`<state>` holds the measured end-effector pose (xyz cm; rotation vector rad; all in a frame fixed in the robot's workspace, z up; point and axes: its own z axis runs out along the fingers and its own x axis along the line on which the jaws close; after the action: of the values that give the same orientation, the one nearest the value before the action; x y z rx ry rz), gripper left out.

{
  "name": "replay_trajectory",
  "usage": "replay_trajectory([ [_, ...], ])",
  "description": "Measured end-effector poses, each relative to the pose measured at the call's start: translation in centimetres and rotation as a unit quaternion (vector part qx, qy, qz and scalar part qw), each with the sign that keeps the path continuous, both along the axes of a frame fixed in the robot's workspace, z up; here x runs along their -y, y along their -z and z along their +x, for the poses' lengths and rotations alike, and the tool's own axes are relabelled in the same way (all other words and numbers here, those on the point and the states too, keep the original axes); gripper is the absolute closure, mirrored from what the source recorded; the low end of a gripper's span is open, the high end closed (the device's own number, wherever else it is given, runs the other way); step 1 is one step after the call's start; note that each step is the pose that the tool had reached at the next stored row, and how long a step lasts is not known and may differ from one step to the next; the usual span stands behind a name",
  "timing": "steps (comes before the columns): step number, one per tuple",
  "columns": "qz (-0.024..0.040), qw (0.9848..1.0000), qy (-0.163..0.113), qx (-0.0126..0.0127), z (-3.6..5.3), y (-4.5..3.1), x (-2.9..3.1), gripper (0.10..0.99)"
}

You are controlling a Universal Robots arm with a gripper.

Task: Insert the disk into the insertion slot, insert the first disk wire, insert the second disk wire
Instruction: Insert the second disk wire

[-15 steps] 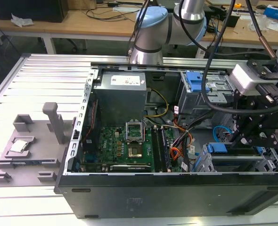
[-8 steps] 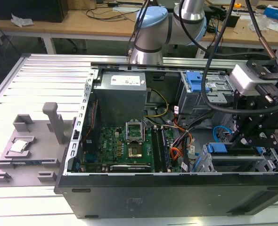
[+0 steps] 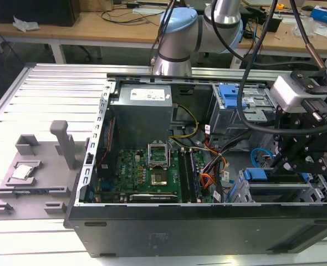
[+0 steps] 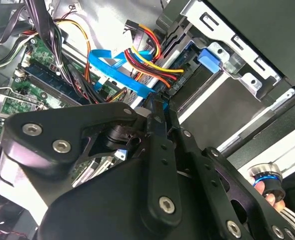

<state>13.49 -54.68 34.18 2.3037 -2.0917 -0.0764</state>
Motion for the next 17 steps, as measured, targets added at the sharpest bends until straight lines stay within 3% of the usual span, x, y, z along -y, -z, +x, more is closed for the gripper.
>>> replay_trajectory([
  [17,0.0012,1.0000,0.000,-0.0005,0.04,0.72,0.03,0.922],
])
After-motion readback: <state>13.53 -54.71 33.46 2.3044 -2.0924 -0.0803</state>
